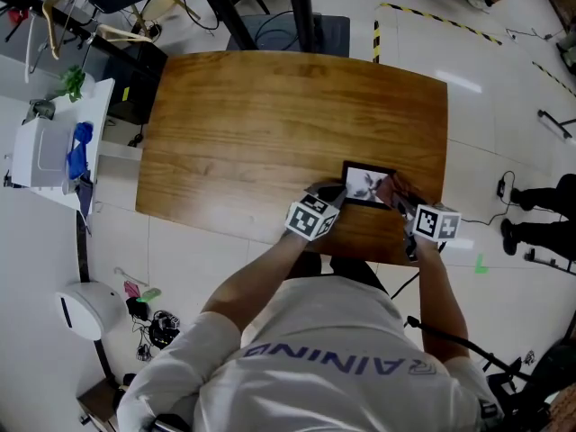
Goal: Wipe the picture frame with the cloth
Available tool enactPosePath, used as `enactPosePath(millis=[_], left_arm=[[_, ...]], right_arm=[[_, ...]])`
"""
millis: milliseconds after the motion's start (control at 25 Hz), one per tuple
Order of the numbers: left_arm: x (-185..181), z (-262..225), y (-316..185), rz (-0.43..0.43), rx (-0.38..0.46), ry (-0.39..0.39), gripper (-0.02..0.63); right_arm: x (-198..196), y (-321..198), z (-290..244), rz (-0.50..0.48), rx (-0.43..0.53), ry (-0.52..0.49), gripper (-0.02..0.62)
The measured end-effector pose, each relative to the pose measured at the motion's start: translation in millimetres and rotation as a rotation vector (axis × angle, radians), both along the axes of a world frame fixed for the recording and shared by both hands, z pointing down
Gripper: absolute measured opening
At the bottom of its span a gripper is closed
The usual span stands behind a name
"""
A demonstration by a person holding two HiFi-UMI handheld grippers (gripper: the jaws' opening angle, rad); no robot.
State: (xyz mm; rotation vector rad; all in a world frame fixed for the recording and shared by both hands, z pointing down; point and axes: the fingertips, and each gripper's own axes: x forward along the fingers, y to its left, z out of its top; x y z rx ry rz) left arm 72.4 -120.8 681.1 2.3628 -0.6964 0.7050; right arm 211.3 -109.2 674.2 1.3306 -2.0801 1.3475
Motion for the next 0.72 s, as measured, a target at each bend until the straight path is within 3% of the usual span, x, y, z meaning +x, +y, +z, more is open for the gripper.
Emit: enactPosePath(millis=[280, 720], left_arm=[[6, 5, -65, -0.018, 0.020, -0.029, 0.006], [13, 12, -70, 0.000, -0.035, -0.022, 0.006]], right_arm=[[-2, 1, 2, 0.017, 0.003, -0.018, 0.109], [-3, 1, -4, 0.018, 0.007, -0.036, 0.109]])
